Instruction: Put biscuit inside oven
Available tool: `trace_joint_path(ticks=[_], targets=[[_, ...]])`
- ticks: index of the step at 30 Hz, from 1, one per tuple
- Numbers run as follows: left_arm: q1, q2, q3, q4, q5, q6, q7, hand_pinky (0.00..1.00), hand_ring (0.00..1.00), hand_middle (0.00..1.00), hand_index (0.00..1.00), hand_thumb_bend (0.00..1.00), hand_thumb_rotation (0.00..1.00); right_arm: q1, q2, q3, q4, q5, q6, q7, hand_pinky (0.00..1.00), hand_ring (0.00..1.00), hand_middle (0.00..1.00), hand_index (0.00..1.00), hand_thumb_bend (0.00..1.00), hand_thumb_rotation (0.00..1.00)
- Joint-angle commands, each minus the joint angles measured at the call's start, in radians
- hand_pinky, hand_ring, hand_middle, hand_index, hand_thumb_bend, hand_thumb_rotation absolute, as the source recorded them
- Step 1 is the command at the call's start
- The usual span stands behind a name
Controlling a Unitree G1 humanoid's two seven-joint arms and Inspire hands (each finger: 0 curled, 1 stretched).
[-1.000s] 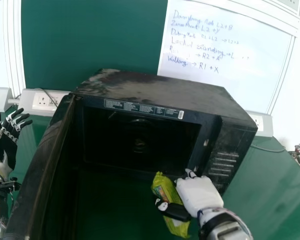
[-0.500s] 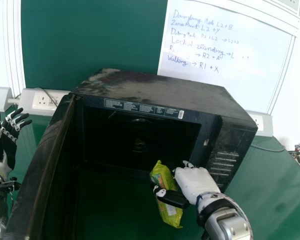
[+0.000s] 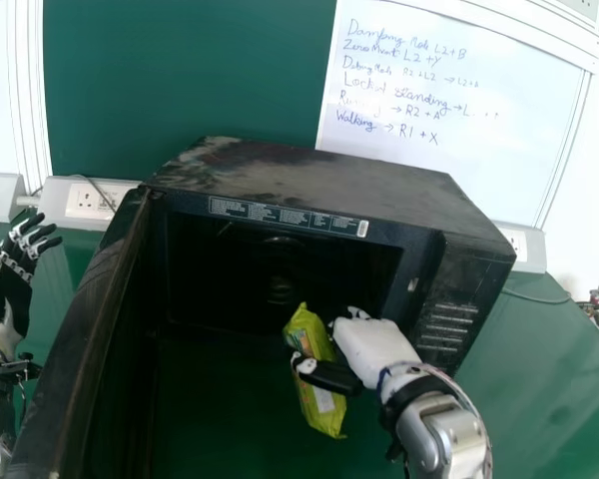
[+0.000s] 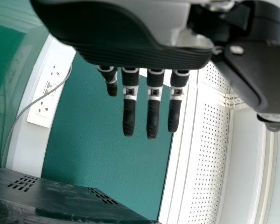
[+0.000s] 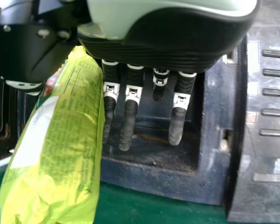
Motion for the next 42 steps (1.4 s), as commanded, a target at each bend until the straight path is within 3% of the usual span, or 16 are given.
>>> trace_joint_path(ticks=[1, 2, 7, 9, 16, 20, 24, 26, 30, 42], targets=[[0.003, -0.006, -0.001, -0.01, -0.008, 0.002, -0.004, 0.66, 0.69, 0.72, 0.76, 0.71, 0.53, -0.04, 0.005, 0.01, 0.018, 0.017, 0.015, -0.014, 0.59, 0.52, 0.52, 0.48, 0.53, 0.0], [0.002, -0.006, 0.0, -0.009, -0.008, 0.003, -0.002, 0.65, 0.69, 0.72, 0.75, 0.71, 0.53, -0.054, 0.005, 0.016, 0.03, 0.019, 0.022, -0.008, 0.58, 0.51, 0.5, 0.48, 0.53, 0.0], [0.005, -0.008, 0.0, -0.011, -0.007, 0.0, -0.003, 0.65, 0.68, 0.72, 0.75, 0.69, 0.52, -0.095, 0.002, 0.031, 0.073, 0.055, 0.033, -0.026, 0.73, 0.6, 0.55, 0.46, 0.52, 0.0], [0.006, -0.008, -0.001, -0.012, -0.005, -0.003, -0.004, 0.65, 0.68, 0.72, 0.75, 0.7, 0.53, -0.11, -0.001, 0.039, 0.092, 0.066, 0.032, -0.043, 0.76, 0.63, 0.51, 0.47, 0.53, 0.0], [0.005, -0.009, 0.003, -0.01, -0.015, -0.004, -0.014, 0.65, 0.68, 0.72, 0.75, 0.71, 0.52, -0.163, 0.0, 0.08, 0.166, 0.056, 0.042, -0.092, 0.6, 0.59, 0.52, 0.47, 0.53, 0.0], [0.009, -0.01, 0.003, -0.02, -0.018, 0.005, -0.012, 0.65, 0.68, 0.72, 0.75, 0.7, 0.52, -0.197, 0.007, 0.096, 0.208, 0.063, 0.062, -0.107, 0.64, 0.65, 0.49, 0.48, 0.53, 0.0], [0.009, -0.009, 0.003, -0.018, -0.012, 0.004, -0.008, 0.65, 0.68, 0.72, 0.75, 0.7, 0.53, -0.221, 0.006, 0.105, 0.249, 0.08, 0.063, -0.148, 0.6, 0.61, 0.54, 0.46, 0.52, 0.0], [0.01, -0.01, 0.004, -0.022, -0.015, 0.007, -0.006, 0.64, 0.68, 0.72, 0.75, 0.7, 0.52, -0.232, 0.001, 0.108, 0.273, 0.097, 0.055, -0.173, 0.6, 0.61, 0.5, 0.47, 0.53, 0.0], [0.013, -0.01, 0.004, -0.03, -0.017, 0.012, -0.006, 0.65, 0.68, 0.72, 0.75, 0.69, 0.52, -0.262, -0.006, 0.118, 0.313, 0.118, 0.06, -0.183, 0.58, 0.58, 0.55, 0.46, 0.52, 0.0], [0.021, -0.014, 0.001, -0.042, -0.019, 0.013, -0.008, 0.65, 0.68, 0.72, 0.74, 0.68, 0.52, -0.333, 0.009, 0.146, 0.443, 0.155, 0.058, -0.286, 0.53, 0.54, 0.55, 0.45, 0.52, 0.0]])
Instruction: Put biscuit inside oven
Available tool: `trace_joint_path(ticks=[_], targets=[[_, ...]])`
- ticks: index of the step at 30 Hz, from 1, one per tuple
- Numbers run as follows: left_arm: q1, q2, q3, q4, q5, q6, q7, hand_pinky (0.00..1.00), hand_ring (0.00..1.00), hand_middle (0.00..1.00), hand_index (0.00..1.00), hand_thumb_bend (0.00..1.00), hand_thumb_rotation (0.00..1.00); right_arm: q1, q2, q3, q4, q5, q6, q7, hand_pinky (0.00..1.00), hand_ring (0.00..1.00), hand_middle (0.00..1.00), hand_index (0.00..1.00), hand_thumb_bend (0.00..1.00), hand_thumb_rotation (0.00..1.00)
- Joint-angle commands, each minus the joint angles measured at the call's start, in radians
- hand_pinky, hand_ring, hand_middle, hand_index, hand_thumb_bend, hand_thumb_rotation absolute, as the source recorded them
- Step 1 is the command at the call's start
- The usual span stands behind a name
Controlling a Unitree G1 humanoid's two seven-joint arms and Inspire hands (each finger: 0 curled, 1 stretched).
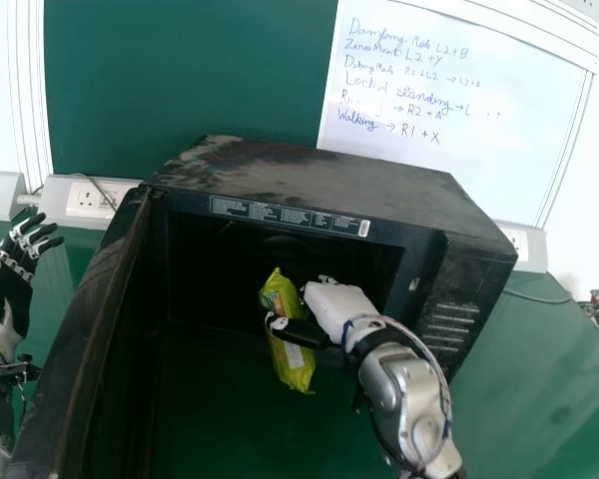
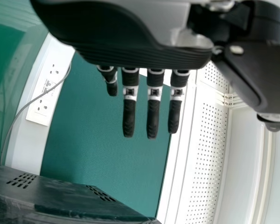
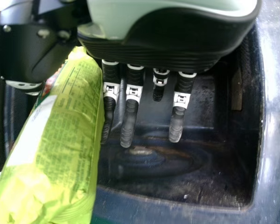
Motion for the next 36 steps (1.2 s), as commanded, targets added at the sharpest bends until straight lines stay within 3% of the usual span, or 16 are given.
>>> trace_joint_path(ticks=[1, 10, 22, 30, 34, 36], targets=[[0.004, -0.01, 0.001, -0.01, -0.007, 0.005, 0.005, 0.65, 0.68, 0.72, 0.74, 0.68, 0.52, -0.037, 0.011, 0.005, 0.027, 0.028, -0.002, -0.036, 0.52, 0.54, 0.55, 0.45, 0.52, 0.0], [0.011, -0.013, -0.002, -0.013, 0.0, -0.004, 0.014, 0.65, 0.68, 0.71, 0.74, 0.68, 0.53, -0.083, 0.027, 0.032, 0.118, 0.072, 0.01, -0.103, 0.53, 0.48, 0.52, 0.47, 0.53, 0.0], [0.02, -0.017, -0.004, -0.018, 0.01, -0.015, 0.02, 0.65, 0.68, 0.72, 0.73, 0.66, 0.54, -0.142, 0.036, 0.055, 0.241, 0.124, -0.007, -0.187, 0.59, 0.53, 0.54, 0.46, 0.52, 0.0], [0.025, -0.021, -0.004, -0.026, 0.005, -0.017, 0.014, 0.64, 0.67, 0.72, 0.73, 0.66, 0.53, -0.205, 0.042, 0.072, 0.35, 0.161, -0.034, -0.242, 0.75, 0.57, 0.55, 0.45, 0.52, 0.0], [0.031, -0.023, -0.002, -0.035, -0.001, -0.012, 0.014, 0.65, 0.67, 0.72, 0.73, 0.66, 0.52, -0.238, 0.041, 0.071, 0.407, 0.196, -0.057, -0.266, 0.77, 0.59, 0.55, 0.44, 0.52, 0.0], [0.032, -0.023, -0.002, -0.033, 0.003, -0.016, 0.013, 0.65, 0.68, 0.72, 0.73, 0.65, 0.53, -0.257, 0.038, 0.075, 0.439, 0.203, -0.066, -0.274, 0.85, 0.63, 0.55, 0.45, 0.52, 0.0]])
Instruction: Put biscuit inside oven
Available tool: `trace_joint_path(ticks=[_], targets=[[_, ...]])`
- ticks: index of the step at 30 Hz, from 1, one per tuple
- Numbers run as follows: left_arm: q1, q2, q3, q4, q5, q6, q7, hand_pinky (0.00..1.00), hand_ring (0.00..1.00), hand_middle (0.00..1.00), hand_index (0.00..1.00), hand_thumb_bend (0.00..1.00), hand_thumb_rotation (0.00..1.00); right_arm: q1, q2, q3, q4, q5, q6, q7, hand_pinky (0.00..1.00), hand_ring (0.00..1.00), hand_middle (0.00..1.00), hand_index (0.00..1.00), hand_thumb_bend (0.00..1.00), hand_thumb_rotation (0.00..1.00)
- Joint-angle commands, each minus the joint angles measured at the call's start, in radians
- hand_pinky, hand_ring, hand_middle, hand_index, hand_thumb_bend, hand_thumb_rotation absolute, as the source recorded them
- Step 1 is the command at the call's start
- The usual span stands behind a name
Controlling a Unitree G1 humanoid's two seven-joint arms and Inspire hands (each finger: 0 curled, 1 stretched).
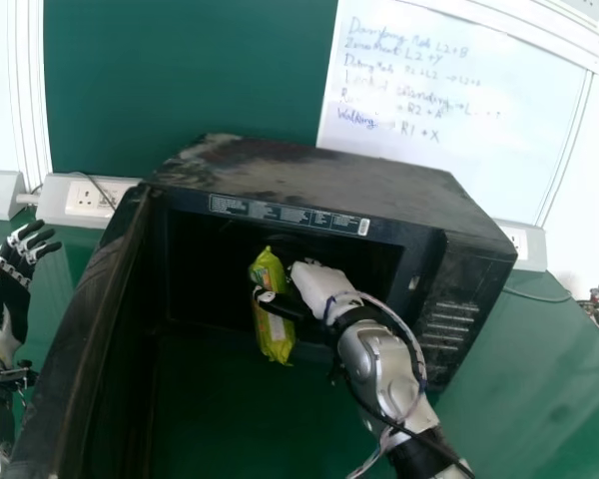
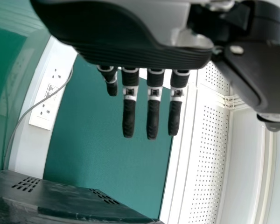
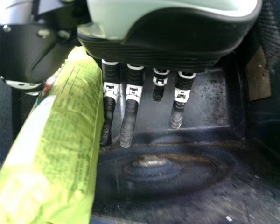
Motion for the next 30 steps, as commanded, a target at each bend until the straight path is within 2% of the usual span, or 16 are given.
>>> trace_joint_path(ticks=[1, 3, 5, 7, 9, 11, 15, 18, 20, 24, 28, 30], targets=[[0.005, -0.007, -0.001, -0.01, -0.005, -0.004, -0.001, 0.65, 0.68, 0.72, 0.72, 0.65, 0.53, -0.057, -0.003, 0.008, 0.047, 0.011, -0.009, -0.022, 0.84, 0.64, 0.53, 0.46, 0.53, 0.0], [0.006, -0.007, -0.002, -0.011, -0.003, -0.005, -0.002, 0.65, 0.68, 0.72, 0.72, 0.65, 0.53, -0.08, -0.001, 0.012, 0.084, 0.014, -0.009, -0.031, 0.87, 0.7, 0.5, 0.47, 0.53, 0.0], [0.007, -0.009, -0.003, -0.018, -0.005, 0.0, 0.001, 0.65, 0.68, 0.72, 0.72, 0.65, 0.53, -0.096, 0.004, 0.011, 0.112, 0.021, -0.008, -0.045, 0.84, 0.69, 0.5, 0.48, 0.53, 0.0], [0.008, -0.008, -0.004, -0.024, -0.005, 0.004, 0.001, 0.64, 0.67, 0.72, 0.72, 0.65, 0.52, -0.107, 0.005, 0.013, 0.127, 0.025, -0.008, -0.055, 0.88, 0.7, 0.49, 0.48, 0.53, 0.0], [0.008, -0.008, -0.003, -0.024, -0.006, 0.007, 0.002, 0.65, 0.68, 0.72, 0.72, 0.65, 0.52, -0.118, 0.008, 0.017, 0.148, 0.027, -0.015, -0.079, 0.85, 0.7, 0.49, 0.48, 0.53, 0.0], [0.008, -0.008, -0.003, -0.027, -0.003, 0.013, 0.007, 0.65, 0.68, 0.72, 0.73, 0.65, 0.52, -0.125, 0.015, 0.009, 0.165, 0.043, -0.022, -0.103, 0.88, 0.7, 0.49, 0.48, 0.53, 0.0], [0.009, -0.007, -0.004, -0.029, -0.002, 0.013, 0.003, 0.65, 0.68, 0.72, 0.73, 0.65, 0.52, -0.153, 0.02, 0.012, 0.206, 0.061, -0.032, -0.136, 0.86, 0.67, 0.49, 0.48, 0.53, 0.0], [0.009, -0.008, -0.003, -0.026, -0.004, 0.012, 0.001, 0.65, 0.68, 0.72, 0.73, 0.65, 0.53, -0.192, 0.027, 0.022, 0.263, 0.064, -0.033, -0.152, 0.88, 0.71, 0.49, 0.48, 0.53, 0.0], [0.008, -0.011, -0.002, -0.027, -0.007, 0.013, 0.003, 0.65, 0.68, 0.71, 0.73, 0.66, 0.52, -0.217, 0.035, 0.017, 0.304, 0.078, -0.044, -0.17, 0.82, 0.69, 0.49, 0.48, 0.53, 0.0], [0.008, -0.014, -0.002, -0.031, -0.005, 0.016, 0.009, 0.65, 0.68, 0.71, 0.73, 0.68, 0.52, -0.263, 0.051, 0.011, 0.387, 0.105, -0.055, -0.213, 0.76, 0.63, 0.49, 0.48, 0.53, 0.0], [0.012, -0.015, -0.002, -0.039, -0.004, 0.019, 0.009, 0.65, 0.68, 0.72, 0.73, 0.68, 0.51, -0.294, 0.06, 0.021, 0.448, 0.121, -0.07, -0.249, 0.81, 0.63, 0.49, 0.48, 0.53, 0.0], [0.015, -0.018, -0.004, -0.05, -0.002, 0.021, 0.014, 0.65, 0.68, 0.72, 0.73, 0.68, 0.51, -0.308, 0.065, 0.026, 0.477, 0.126, -0.076, -0.261, 0.79, 0.63, 0.49, 0.48, 0.53, 0.0]])
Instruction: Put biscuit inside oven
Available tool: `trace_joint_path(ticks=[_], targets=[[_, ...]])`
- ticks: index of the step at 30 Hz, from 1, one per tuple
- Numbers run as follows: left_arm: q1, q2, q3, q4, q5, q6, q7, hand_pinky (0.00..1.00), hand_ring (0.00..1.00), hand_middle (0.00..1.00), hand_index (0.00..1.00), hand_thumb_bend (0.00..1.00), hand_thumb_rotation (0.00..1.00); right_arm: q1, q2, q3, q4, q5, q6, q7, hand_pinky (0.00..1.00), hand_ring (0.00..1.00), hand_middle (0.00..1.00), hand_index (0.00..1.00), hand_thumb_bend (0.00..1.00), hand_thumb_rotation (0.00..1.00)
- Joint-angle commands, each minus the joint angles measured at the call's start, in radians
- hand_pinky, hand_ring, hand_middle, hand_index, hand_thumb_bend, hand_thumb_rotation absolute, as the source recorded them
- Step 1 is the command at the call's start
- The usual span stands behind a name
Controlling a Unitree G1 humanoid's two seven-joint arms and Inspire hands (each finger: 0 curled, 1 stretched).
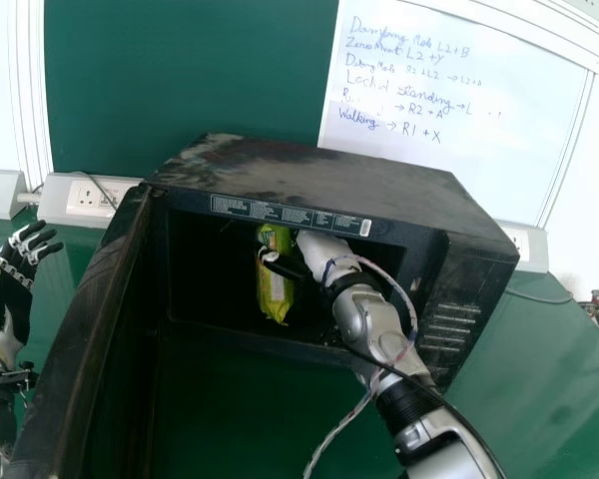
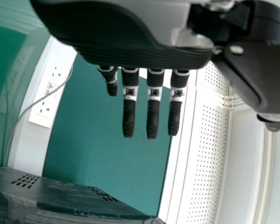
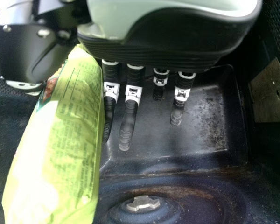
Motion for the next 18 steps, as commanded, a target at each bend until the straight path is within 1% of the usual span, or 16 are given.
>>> trace_joint_path(ticks=[1, 5, 8, 10, 11, 14, 18], targets=[[0.007, -0.005, -0.004, -0.024, -0.002, 0.008, 0.007, 0.65, 0.68, 0.72, 0.73, 0.68, 0.51, -0.049, 0.008, 0.006, 0.032, 0.009, -0.008, -0.024, 0.79, 0.64, 0.49, 0.48, 0.53, 0.0], [0.009, -0.008, -0.003, -0.029, -0.009, 0.011, 0.007, 0.65, 0.68, 0.71, 0.73, 0.69, 0.51, -0.063, 0.022, -0.001, 0.089, 0.029, -0.027, -0.067, 0.77, 0.64, 0.49, 0.48, 0.53, 0.0], [0.014, -0.009, -0.003, -0.037, -0.01, 0.014, 0.008, 0.65, 0.68, 0.71, 0.73, 0.68, 0.51, -0.063, 0.03, -0.009, 0.13, 0.055, -0.055, -0.113, 0.73, 0.61, 0.49, 0.48, 0.53, 0.0], [0.017, -0.009, -0.003, -0.045, -0.01, 0.018, 0.01, 0.65, 0.68, 0.71, 0.73, 0.68, 0.51, -0.062, 0.036, -0.014, 0.152, 0.073, -0.068, -0.132, 0.72, 0.6, 0.49, 0.48, 0.53, 0.0], [0.018, -0.01, -0.002, -0.047, -0.012, 0.02, 0.01, 0.65, 0.68, 0.71, 0.72, 0.68, 0.51, -0.062, 0.038, -0.015, 0.162, 0.08, -0.074, -0.142, 0.72, 0.6, 0.52, 0.46, 0.53, 0.0], [0.017, -0.01, -0.001, -0.047, -0.01, 0.019, 0.011, 0.65, 0.68, 0.71, 0.73, 0.69, 0.5, -0.062, 0.049, -0.016, 0.191, 0.096, -0.089, -0.174, 0.71, 0.61, 0.5, 0.48, 0.53, 0.0], [0.019, -0.012, -0.003, -0.062, -0.009, 0.031, 0.023, 0.65, 0.67, 0.71, 0.74, 0.69, 0.5, -0.062, 0.064, -0.019, 0.226, 0.113, -0.106, -0.217, 0.84, 0.7, 0.49, 0.48, 0.53, 0.0]])
